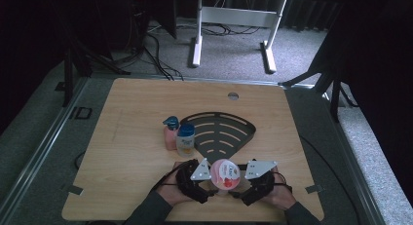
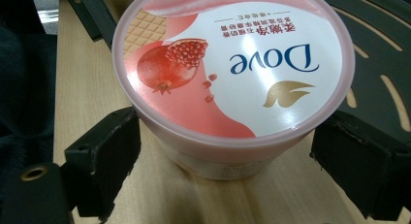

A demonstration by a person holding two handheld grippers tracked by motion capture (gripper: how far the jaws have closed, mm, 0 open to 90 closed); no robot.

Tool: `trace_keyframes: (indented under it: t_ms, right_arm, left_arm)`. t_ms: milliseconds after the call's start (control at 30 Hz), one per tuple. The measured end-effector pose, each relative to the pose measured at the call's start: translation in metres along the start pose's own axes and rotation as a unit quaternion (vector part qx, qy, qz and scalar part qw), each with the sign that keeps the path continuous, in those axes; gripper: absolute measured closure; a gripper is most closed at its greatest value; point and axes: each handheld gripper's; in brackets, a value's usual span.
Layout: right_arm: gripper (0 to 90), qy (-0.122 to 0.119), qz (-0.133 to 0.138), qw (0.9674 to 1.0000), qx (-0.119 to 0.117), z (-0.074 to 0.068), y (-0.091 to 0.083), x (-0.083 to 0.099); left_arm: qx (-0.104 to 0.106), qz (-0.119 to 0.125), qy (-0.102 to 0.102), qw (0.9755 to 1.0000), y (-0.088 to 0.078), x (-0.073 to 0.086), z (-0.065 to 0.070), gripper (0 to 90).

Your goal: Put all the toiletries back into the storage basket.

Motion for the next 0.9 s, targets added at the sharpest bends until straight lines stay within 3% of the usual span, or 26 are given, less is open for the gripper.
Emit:
trace_keyframes:
  t_ms: [433, 900]
  right_arm:
    - [10.2, 0.000, 0.001, 1.0000, 0.004, 0.014, 0.000, -0.006]
    - [10.2, 0.004, 0.001, 1.0000, 0.007, 0.023, 0.000, -0.008]
  left_arm:
    - [-0.015, 0.002, -0.001, 0.9999, 0.002, -0.007, -0.009, 21.3]
    - [-0.019, 0.002, -0.006, 0.9998, 0.005, -0.012, -0.016, 21.2]
Point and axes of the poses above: each handheld gripper's, and its own axes: y roughly forward along the jaws, x roughly out of its underside, z roughly to its right, and after that the axes turned 6 degrees about z, right-handed
